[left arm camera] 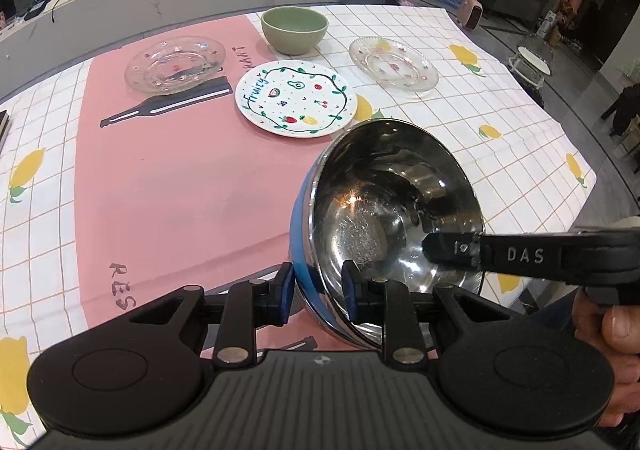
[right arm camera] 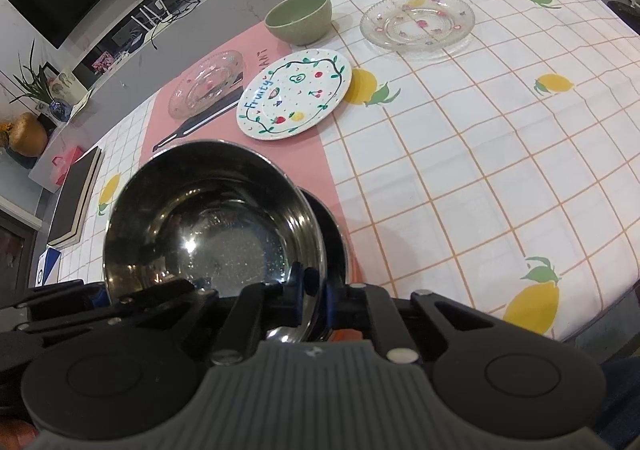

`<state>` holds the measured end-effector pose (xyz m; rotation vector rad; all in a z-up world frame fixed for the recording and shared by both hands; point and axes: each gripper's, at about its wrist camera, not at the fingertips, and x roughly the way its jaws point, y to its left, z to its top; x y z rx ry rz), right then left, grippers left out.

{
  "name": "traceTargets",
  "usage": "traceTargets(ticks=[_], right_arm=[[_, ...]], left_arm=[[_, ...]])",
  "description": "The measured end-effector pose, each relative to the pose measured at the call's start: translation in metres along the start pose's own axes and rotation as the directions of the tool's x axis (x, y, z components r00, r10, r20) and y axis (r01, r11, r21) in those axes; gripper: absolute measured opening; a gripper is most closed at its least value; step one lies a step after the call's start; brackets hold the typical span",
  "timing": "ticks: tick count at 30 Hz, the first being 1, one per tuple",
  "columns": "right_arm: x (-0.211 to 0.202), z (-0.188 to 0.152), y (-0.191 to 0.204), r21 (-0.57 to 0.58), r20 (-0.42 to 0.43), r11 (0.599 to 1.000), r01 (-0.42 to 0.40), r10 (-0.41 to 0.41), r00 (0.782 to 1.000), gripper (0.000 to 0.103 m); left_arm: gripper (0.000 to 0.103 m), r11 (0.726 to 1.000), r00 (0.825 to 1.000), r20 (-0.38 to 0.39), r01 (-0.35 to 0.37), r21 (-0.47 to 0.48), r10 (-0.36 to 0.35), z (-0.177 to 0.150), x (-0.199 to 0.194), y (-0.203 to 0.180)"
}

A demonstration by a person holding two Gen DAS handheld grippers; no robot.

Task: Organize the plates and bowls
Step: 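Lower the nested bowls onto the table and open both tools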

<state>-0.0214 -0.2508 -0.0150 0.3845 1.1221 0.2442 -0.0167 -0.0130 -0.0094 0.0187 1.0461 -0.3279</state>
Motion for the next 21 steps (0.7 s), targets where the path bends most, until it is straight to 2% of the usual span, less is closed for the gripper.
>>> traceTargets(ticks=[10,15,21], right_arm=[[-0.0039,0.0010,-0.0024,-0.018,0.001,1.000,0.016,-0.016,1.000,0.005],[-0.0081,0.0020,-0.0015,-0.027,0.008,0.999,0.019,-0.019,1.000,0.006],[-0.0108,0.0043,-0.0068,-0.006,-0.054,1.000,0.018,-0.018,0.998,0.006]], left_arm=[[0.028,1.000,1.000,0.020,0.001,0.003,-0.001,0.0010,-0.0018,0.0013],[0.028,1.000,0.999,0.054,0.004,-0.015,-0.004,0.0035,-0.0064,0.0046],[0.028,1.000,0.998,0.058,0.025,-0.017,-0.024,0.0045,-0.0068,0.0041]])
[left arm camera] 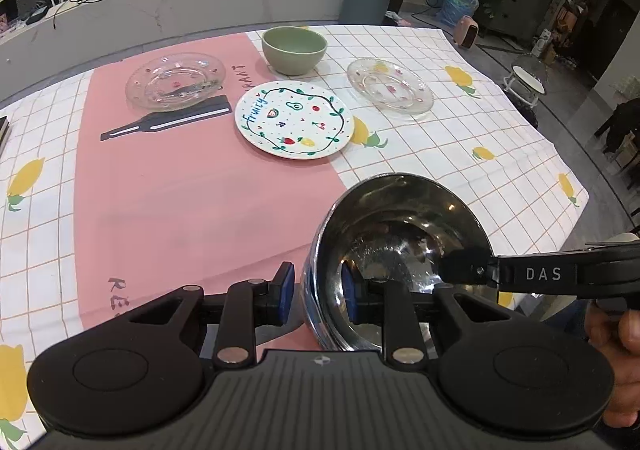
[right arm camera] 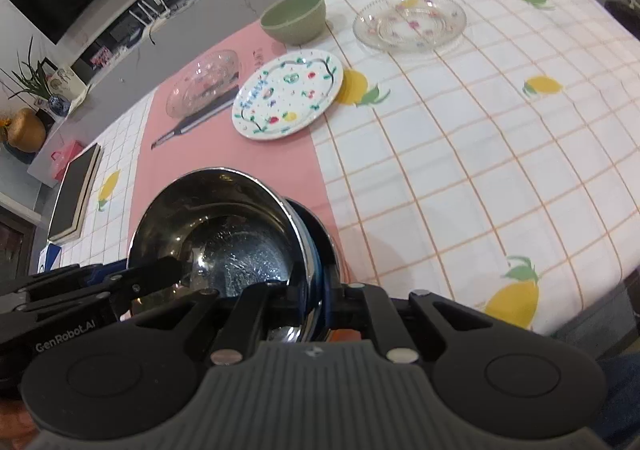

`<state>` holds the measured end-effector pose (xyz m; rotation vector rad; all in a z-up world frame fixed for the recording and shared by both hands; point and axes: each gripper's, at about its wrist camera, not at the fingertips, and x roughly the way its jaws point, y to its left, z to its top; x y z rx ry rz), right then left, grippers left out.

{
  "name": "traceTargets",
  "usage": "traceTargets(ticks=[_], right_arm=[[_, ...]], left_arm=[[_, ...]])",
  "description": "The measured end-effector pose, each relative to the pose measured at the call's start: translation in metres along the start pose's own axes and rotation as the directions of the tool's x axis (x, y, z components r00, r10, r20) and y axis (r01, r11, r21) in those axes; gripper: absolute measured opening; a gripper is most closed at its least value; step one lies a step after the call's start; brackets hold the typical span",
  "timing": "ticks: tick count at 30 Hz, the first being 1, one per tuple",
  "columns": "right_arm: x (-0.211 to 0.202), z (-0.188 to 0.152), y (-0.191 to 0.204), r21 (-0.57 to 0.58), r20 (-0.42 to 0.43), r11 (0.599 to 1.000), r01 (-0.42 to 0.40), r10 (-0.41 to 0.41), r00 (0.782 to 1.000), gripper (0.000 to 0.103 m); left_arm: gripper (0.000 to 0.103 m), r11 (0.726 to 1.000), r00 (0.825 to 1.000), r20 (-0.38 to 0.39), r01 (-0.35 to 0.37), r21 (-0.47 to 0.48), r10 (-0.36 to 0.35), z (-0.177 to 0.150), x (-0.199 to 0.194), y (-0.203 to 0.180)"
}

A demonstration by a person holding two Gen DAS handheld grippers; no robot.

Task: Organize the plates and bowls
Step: 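Lower the nested bowls onto the table and open both tools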

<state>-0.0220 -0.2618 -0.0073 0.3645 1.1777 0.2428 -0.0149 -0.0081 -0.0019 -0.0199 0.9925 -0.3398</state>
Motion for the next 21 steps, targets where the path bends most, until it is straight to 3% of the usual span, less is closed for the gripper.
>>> traceTargets(ticks=[6,9,10,17,19,21], right_arm=[[-0.006,-0.001,0.008,-0.060,0.042,0.997,0.039,-0.037,0.998,0.009],[-0.012,-0.001,0.015,-0.098,0.091,0.993,0.071,-0.062,0.994,0.024],[-0.015,-0.002,0.019,-0.121,0.120,0.988,0.100,-0.085,0.989,0.038],[-0.019,0.001,0.019,-0.179,0.179,0.969,0.169,-0.137,0.974,0.038],[-0.014,0.002,0.014,-0.168,0.165,0.974,0.155,-0.127,0.978,0.027],[-0.008,0.000,0.012,-0.157,0.150,0.975,0.156,-0.133,0.980,0.026]], left_arm=[[0.028,1.000,1.000,0.004,-0.004,0.000,0.004,0.000,0.001,-0.001],[0.028,1.000,1.000,0.005,-0.008,-0.004,0.008,-0.001,0.001,0.001],[0.028,1.000,1.000,0.004,-0.010,-0.005,0.010,0.000,0.001,0.001],[0.028,1.000,1.000,0.004,-0.011,-0.003,0.011,0.000,0.002,0.002],[0.028,1.000,1.000,0.001,-0.013,-0.001,0.013,0.000,0.002,0.002],[0.028,1.000,1.000,-0.001,-0.014,-0.001,0.014,-0.001,0.003,0.003]])
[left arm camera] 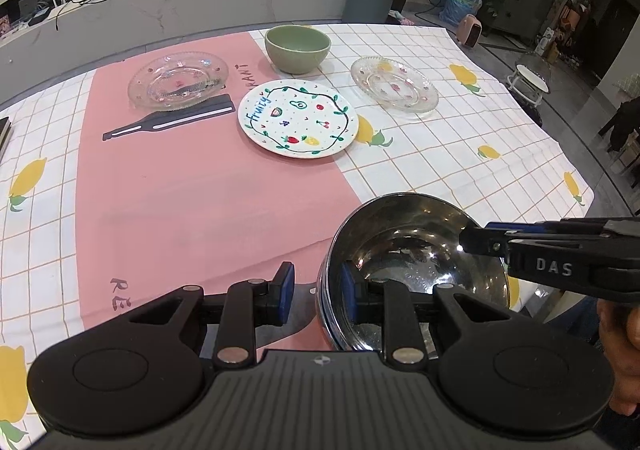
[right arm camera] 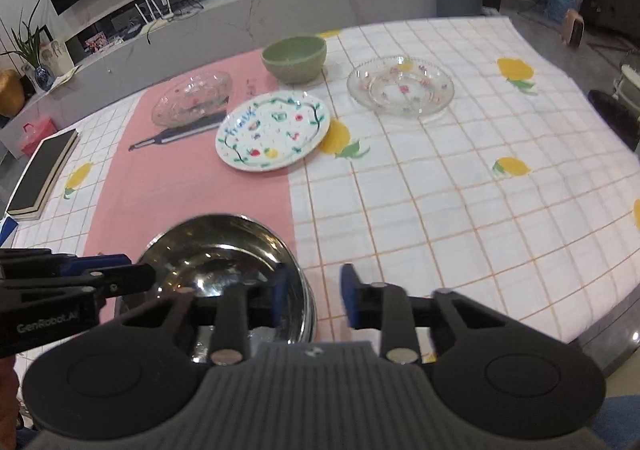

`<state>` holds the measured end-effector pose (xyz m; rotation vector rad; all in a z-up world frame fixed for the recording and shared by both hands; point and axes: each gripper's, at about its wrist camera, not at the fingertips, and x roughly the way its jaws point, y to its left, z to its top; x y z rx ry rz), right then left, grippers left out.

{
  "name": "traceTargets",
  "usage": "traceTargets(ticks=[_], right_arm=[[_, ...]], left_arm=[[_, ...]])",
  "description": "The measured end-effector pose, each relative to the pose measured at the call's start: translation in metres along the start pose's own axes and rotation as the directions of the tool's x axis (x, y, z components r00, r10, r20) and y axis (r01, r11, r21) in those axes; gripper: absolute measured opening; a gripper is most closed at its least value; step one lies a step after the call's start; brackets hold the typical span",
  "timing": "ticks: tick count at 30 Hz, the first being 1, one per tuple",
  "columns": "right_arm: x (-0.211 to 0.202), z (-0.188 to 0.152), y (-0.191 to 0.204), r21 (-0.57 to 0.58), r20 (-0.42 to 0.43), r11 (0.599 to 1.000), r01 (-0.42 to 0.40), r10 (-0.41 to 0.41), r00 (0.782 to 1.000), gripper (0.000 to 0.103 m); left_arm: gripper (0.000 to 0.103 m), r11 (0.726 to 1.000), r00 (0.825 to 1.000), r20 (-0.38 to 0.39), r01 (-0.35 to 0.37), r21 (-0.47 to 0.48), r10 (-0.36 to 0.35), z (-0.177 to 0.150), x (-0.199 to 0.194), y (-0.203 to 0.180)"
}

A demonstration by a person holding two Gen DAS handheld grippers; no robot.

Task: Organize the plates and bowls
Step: 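Lower the nested bowls onto the table and open both tools, then move both open tools toward the green ceramic bowl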

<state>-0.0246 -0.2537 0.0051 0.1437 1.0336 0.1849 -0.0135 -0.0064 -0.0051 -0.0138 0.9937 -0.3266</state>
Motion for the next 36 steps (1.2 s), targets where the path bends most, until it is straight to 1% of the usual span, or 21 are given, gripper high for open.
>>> traceTargets(ticks=[3,5,7,10,11,14,15,16,17,19,21,22,23,24,25,26,28,30,32,33,36], right_arm=[[0.004,-0.002,-0.002,0.017,-0.017,1.000,-0.005,0.005,1.000,0.028],[0.002,-0.001,-0.001,0.018,-0.008,1.000,-0.009,0.009,1.000,0.034],[-0.002,0.002,-0.001,0.015,0.005,1.000,-0.013,0.013,1.000,0.036],[-0.005,0.011,-0.003,0.022,0.023,0.999,-0.026,0.026,0.999,0.049],[-0.006,0.014,-0.003,0.020,0.028,0.999,-0.032,0.032,0.999,0.051],[-0.007,0.025,-0.002,0.003,0.036,0.999,-0.046,0.046,0.998,0.056],[-0.006,0.031,0.000,-0.007,0.037,0.999,-0.049,0.049,0.998,0.058],[-0.005,0.037,0.003,-0.019,0.037,0.999,-0.050,0.051,0.998,0.060],[-0.003,0.045,0.007,-0.035,0.036,0.998,-0.054,0.055,0.998,0.060],[-0.002,0.060,0.016,-0.063,0.040,0.995,-0.077,0.080,0.996,0.061],[0.001,0.076,0.023,-0.074,0.046,0.991,-0.111,0.114,0.992,0.064],[0.003,0.084,0.026,-0.075,0.046,0.989,-0.129,0.132,0.990,0.064],[0.006,0.093,0.029,-0.073,0.045,0.987,-0.145,0.148,0.988,0.064],[0.009,0.101,0.031,-0.070,0.044,0.985,-0.160,0.163,0.986,0.064],[0.013,0.110,0.032,-0.067,0.042,0.983,-0.172,0.175,0.984,0.064],[0.017,0.119,0.033,-0.060,0.039,0.982,-0.181,0.184,0.982,0.064],[0.027,0.139,0.032,-0.043,0.029,0.979,-0.200,0.202,0.979,0.064],[0.038,0.159,0.030,-0.022,0.017,0.975,-0.220,0.221,0.975,0.065],[0.049,0.175,0.026,-0.011,0.007,0.973,-0.229,0.229,0.973,0.069],[0.055,0.182,0.024,-0.002,0.004,0.974,-0.226,0.226,0.974,0.069],[0.077,0.195,0.015,0.027,-0.029,0.975,-0.221,0.221,0.975,0.069]], left_arm=[[0.028,1.000,1.000,0.000,-0.002,-0.004,0.002,0.000,0.001,0.001],[0.028,1.000,1.000,0.004,-0.001,-0.009,0.001,0.001,0.001,0.002],[0.028,1.000,1.000,0.010,0.005,-0.016,-0.004,0.001,0.001,0.003],[0.029,0.999,1.000,0.016,0.009,-0.036,-0.009,0.001,0.001,0.007],[0.030,0.999,1.000,0.019,0.007,-0.043,-0.006,0.002,0.000,0.008],[0.045,0.998,0.999,0.032,0.006,-0.062,-0.004,0.007,0.001,0.013],[0.055,0.997,1.000,0.031,0.005,-0.072,-0.003,0.009,0.002,0.017],[0.060,0.996,1.000,0.028,0.010,-0.093,-0.008,0.011,0.004,0.023],[0.060,0.993,0.999,0.027,0.023,-0.118,-0.020,0.013,0.005,0.028],[0.058,0.984,0.998,0.029,0.053,-0.169,-0.049,0.016,0.006,0.038],[0.055,0.971,0.994,0.027,0.106,-0.215,-0.103,0.018,0.008,0.047],[0.055,0.959,0.988,0.021,0.153,-0.240,-0.153,0.019,0.009,0.051],[0.055,0.941,0.976,0.016,0.212,-0.266,-0.215,0.019,0.011,0.055],[0.055,0.925,0.966,0.016,0.253,-0.285,-0.259,0.019,0.013,0.057],[0.055,0.914,0.959,0.022,0.277,-0.295,-0.283,0.020,0.014,0.059],[0.055,0.910,0.956,0.032,0.288,-0.297,-0.292,0.021,0.014,0.059],[0.055,0.911,0.957,0.055,0.287,-0.296,-0.284,0.026,0.013,0.062],[0.056,0.896,0.948,0.082,0.317,-0.312,-0.307,0.032,0.014,0.070],[0.055,0.874,0.938,0.099,0.345,-0.342,-0.331,0.037,0.019,0.079],[0.055,0.868,0.938,0.102,0.346,-0.356,-0.331,0.039,0.022,0.084],[0.055,0.867,0.951,0.090,0.308,-0.391,-0.297,0.042,0.036,0.094]])
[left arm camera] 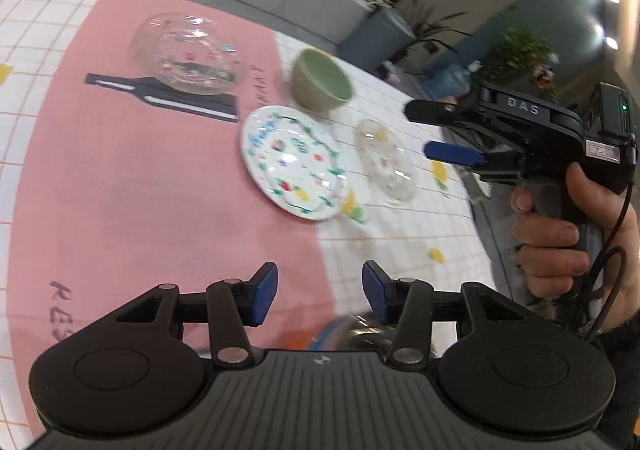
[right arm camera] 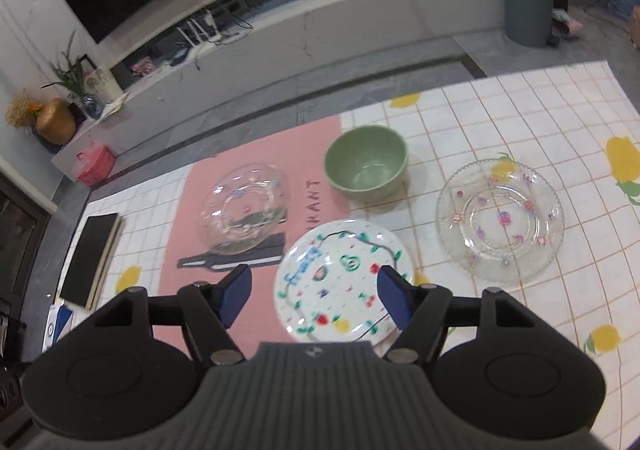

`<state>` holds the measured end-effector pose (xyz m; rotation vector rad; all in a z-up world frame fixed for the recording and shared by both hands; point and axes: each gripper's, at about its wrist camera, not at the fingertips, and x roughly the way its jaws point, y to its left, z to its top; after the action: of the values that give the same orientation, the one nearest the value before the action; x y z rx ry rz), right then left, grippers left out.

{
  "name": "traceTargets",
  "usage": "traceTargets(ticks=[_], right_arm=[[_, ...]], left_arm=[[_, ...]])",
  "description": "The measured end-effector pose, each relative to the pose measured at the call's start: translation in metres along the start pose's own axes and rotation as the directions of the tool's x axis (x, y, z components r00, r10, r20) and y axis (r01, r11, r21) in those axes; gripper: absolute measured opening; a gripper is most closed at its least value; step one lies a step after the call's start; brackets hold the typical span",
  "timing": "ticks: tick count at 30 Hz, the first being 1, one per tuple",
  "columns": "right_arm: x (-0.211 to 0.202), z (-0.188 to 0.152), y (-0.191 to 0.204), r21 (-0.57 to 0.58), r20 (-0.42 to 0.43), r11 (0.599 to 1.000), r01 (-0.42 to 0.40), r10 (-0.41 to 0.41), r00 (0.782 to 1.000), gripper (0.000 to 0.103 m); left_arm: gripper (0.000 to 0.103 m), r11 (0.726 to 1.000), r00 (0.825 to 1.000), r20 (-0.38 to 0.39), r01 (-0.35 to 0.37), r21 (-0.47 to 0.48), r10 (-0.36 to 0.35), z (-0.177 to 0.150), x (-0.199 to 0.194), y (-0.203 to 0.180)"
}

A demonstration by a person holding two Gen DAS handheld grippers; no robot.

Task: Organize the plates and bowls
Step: 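Move both open tools toward the green ceramic bowl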

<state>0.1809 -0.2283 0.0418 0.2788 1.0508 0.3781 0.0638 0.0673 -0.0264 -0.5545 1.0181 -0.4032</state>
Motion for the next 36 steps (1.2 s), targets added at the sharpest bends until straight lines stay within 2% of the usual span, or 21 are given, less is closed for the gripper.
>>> traceTargets(ticks=[4,7,11,16,20,24,27,29,31,33,36], right_arm=[[0.023,0.014,-0.020,0.043,-0.040,0.999,0.004,-0.002,0.999,0.069],[0.033,0.024,-0.037,0.091,-0.047,0.996,-0.006,0.010,0.999,0.069],[0.047,0.037,-0.058,0.149,-0.045,0.989,-0.001,0.008,0.999,0.069],[0.058,0.048,-0.070,0.149,-0.002,0.988,0.038,-0.039,0.999,0.069],[0.058,0.049,-0.070,0.135,0.018,0.991,-0.010,0.008,1.000,0.067],[0.058,0.051,-0.067,0.119,0.062,0.989,-0.090,0.083,0.995,0.066],[0.062,0.050,-0.070,0.145,0.114,0.983,-0.115,0.098,0.989,0.067],[0.065,0.052,-0.072,0.150,0.140,0.984,-0.092,0.071,0.988,0.080],[0.070,0.054,-0.074,0.179,0.157,0.982,-0.061,0.033,0.987,0.088],[0.076,0.058,-0.078,0.227,0.149,0.973,-0.042,0.008,0.989,0.092],[0.085,0.063,-0.087,0.283,0.159,0.954,-0.098,0.054,0.986,0.091]], left_arm=[[0.055,0.999,1.000,-0.001,-0.001,-0.034,0.001,0.008,0.013,0.010],[0.056,1.000,1.000,-0.003,-0.019,-0.022,0.019,0.011,0.020,0.013],[0.056,0.996,0.996,0.005,-0.091,0.025,0.091,0.013,0.020,0.013],[0.056,0.991,0.991,0.016,-0.135,0.001,0.135,0.033,0.022,0.004],[0.056,0.970,0.971,0.041,-0.236,0.058,0.234,0.066,0.035,-0.025],[0.056,0.943,0.943,0.065,-0.330,0.041,0.327,0.111,0.063,-0.042],[0.056,0.921,0.922,0.084,-0.383,0.070,0.377,0.139,0.089,-0.054],[0.056,0.902,0.906,0.099,-0.420,0.098,0.411,0.151,0.107,-0.061],[0.056,0.883,0.887,0.126,-0.457,0.105,0.444,0.160,0.120,-0.066],[0.057,0.880,0.883,0.137,-0.464,0.099,0.450,0.164,0.129,-0.069],[0.057,0.885,0.884,0.122,-0.461,0.068,0.452,0.170,0.146,-0.065]])
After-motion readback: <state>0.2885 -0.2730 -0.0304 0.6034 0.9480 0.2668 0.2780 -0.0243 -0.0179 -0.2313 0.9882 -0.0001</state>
